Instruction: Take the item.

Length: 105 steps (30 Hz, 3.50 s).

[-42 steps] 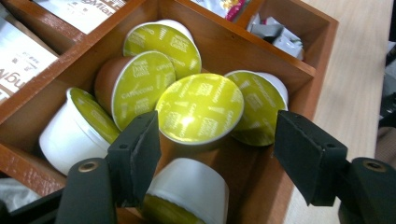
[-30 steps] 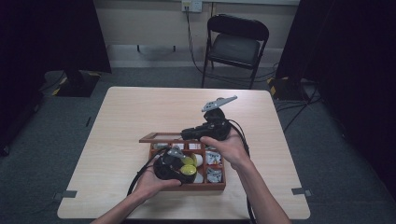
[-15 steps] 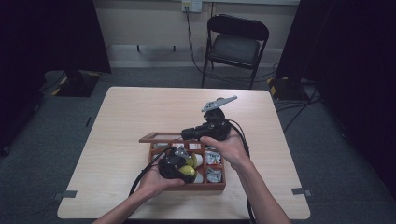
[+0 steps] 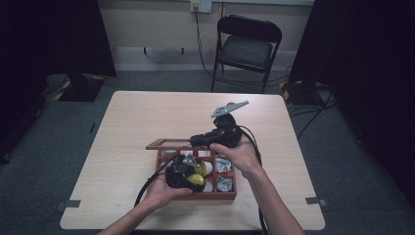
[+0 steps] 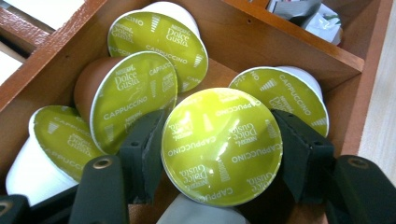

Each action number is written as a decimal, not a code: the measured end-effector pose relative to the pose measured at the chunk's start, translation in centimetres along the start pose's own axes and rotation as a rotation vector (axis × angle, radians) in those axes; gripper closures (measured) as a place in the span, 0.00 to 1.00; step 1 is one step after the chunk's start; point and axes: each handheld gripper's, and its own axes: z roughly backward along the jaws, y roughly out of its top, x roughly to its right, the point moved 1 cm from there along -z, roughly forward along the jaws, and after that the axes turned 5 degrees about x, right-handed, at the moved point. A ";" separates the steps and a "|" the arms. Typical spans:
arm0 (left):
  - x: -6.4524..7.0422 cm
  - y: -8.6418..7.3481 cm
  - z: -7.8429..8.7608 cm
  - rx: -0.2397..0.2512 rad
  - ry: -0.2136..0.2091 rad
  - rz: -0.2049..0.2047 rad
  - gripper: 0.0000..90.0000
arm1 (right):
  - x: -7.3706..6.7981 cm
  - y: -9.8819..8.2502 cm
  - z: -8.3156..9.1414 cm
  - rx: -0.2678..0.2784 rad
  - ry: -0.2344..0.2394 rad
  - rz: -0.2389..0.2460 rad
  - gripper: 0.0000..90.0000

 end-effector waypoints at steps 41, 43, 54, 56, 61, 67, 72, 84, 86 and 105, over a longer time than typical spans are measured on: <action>1.4 -2.3 5.9 0.148 0.001 -0.016 0.43 | 0.0 -0.1 0.0 -0.001 0.004 -0.005 0.91; 1.4 -2.6 6.3 0.147 -0.004 -0.008 0.43 | 0.0 -0.1 0.0 -0.001 0.005 -0.006 0.91; 0.4 -4.3 8.0 0.194 0.027 0.035 0.43 | 0.0 -0.1 0.0 -0.001 0.005 -0.005 0.91; 0.4 -4.5 8.2 0.199 0.027 0.041 0.43 | 0.0 -0.1 0.0 -0.001 0.005 -0.006 0.91; -0.1 -4.8 9.3 0.224 0.036 0.055 0.43 | 0.0 -0.1 0.0 -0.001 0.004 -0.006 0.91; -1.3 -4.7 11.3 0.276 0.058 0.081 0.43 | 0.0 -0.2 0.0 -0.001 0.005 -0.007 0.91; -1.6 -5.0 11.9 0.289 0.066 0.090 0.43 | 0.0 -0.1 0.0 0.000 0.005 -0.008 0.91; -3.0 -5.5 13.4 0.315 0.092 0.125 0.43 | 0.0 -0.2 0.0 -0.002 0.005 -0.007 0.91; -3.3 -5.6 13.4 0.312 0.104 0.126 0.43 | 0.0 -0.2 0.0 -0.001 0.006 -0.007 0.91; -6.5 -6.8 14.8 0.304 0.171 0.203 0.43 | 0.0 -0.2 0.0 -0.002 0.006 -0.008 0.91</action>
